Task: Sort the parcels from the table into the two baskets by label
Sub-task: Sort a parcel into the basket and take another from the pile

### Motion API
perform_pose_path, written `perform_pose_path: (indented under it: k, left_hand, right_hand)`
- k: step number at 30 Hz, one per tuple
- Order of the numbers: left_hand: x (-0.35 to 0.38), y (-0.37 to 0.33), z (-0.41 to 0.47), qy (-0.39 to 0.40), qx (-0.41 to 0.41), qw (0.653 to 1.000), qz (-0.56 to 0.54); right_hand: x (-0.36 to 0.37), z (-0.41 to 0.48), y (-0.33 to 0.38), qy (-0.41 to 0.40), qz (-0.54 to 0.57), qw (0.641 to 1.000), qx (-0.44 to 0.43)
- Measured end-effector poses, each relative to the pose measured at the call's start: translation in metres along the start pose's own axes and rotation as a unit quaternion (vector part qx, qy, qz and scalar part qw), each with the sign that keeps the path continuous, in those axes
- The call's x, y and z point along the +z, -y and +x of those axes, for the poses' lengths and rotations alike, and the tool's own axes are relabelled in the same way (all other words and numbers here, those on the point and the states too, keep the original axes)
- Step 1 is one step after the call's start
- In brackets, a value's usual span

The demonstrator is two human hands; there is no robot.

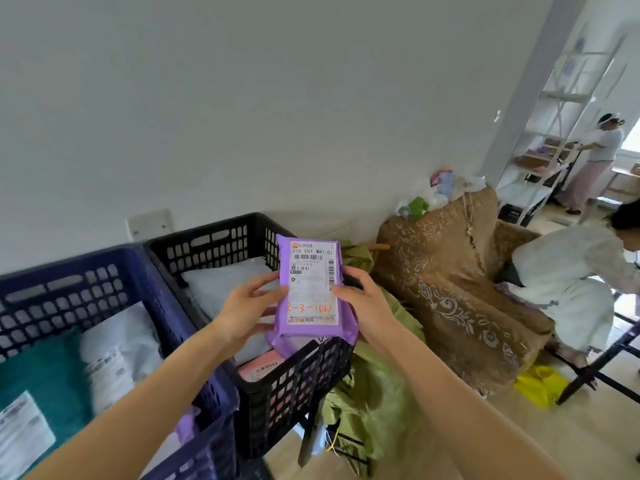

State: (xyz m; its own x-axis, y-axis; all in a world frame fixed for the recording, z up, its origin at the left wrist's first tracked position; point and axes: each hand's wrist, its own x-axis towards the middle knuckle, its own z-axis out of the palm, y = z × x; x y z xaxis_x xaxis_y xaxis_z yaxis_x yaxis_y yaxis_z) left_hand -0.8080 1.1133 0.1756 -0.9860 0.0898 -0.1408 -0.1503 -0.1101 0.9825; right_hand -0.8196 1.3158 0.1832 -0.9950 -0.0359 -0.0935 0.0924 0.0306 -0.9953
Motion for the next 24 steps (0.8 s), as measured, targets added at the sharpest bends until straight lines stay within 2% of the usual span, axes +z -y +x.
perform_pose_path:
  k: [6,10,18,24]
  left_hand:
    - [-0.013,0.0,0.041,-0.059,-0.023,0.998,0.025]
    - [-0.021,0.007,0.072,-0.116,-0.053,0.99,0.056]
    - [-0.017,0.03,0.115,-0.216,-0.173,0.955,0.103]
    - [-0.013,0.052,0.131,-0.272,-0.247,0.923,0.116]
  right_hand:
    - [0.003,0.071,-0.005,0.094,0.016,0.995,0.034]
    - [0.004,0.129,-0.013,0.187,-0.044,0.978,0.078]
    - [0.018,0.215,-0.037,0.365,-0.165,0.901,0.165]
    - [0.031,0.248,-0.065,0.439,-0.195,0.847,0.227]
